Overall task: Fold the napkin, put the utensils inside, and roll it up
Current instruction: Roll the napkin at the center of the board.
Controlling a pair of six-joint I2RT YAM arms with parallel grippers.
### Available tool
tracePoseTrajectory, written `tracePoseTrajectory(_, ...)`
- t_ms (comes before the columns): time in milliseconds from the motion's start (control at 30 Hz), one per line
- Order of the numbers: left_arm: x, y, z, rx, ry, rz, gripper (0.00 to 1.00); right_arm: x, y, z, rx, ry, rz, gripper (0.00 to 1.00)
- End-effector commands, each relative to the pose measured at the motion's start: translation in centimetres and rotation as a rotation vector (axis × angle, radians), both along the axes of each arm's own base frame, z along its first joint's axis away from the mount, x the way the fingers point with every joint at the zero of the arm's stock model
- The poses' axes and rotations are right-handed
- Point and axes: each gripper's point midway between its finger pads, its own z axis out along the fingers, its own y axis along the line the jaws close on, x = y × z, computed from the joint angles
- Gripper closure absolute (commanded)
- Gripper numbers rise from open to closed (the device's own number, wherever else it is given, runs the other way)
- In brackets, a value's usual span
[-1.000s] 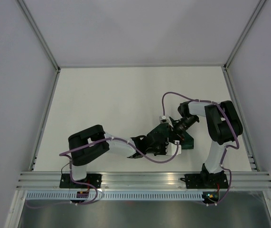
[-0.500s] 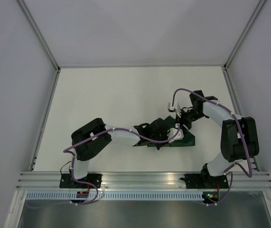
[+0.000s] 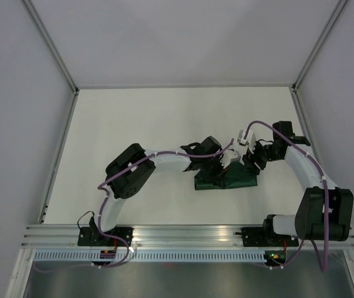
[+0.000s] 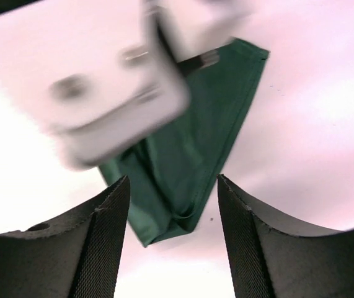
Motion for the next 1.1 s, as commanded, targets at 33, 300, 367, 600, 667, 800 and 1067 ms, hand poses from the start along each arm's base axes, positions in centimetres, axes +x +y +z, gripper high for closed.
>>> tracePoseTrajectory(33,-2.8,5.5,-6.3,0.280,0.301,0.090,0.98,-1.8,0.7,-0.2,0.016,-0.064,0.066,0.35)
tracePoseTrajectory(300,-2.1,6.5,-7.1,0.324,0.393,0.126,0.98,-2.8,2.6,-2.3,-0.075,-0.182,0.097,0.34)
tracePoseTrajectory(367,-2.0,6.5,-7.0,0.314,0.430,0.133,0.98,-3.3,3.6,-3.1,-0.107,-0.212,0.114,0.33)
tracePoseTrajectory(600,-1.9,6.8,-7.3,0.325,0.501,0.141,0.98,-4.1,5.6,-5.2,-0.165,-0.269,0.176,0.32)
tracePoseTrajectory(667,-1.9,6.9,-7.4,0.329,0.527,0.149,0.98,-4.5,5.9,-5.9,-0.175,-0.263,0.194,0.32)
tracePoseTrajectory(800,-1.9,6.9,-7.5,0.333,0.552,0.154,0.98,-4.6,6.7,-6.6,-0.188,-0.269,0.206,0.31)
tracePoseTrajectory(1067,-1.9,6.9,-7.3,0.335,0.598,0.183,0.94,-5.5,8.3,-8.1,-0.214,-0.253,0.255,0.35)
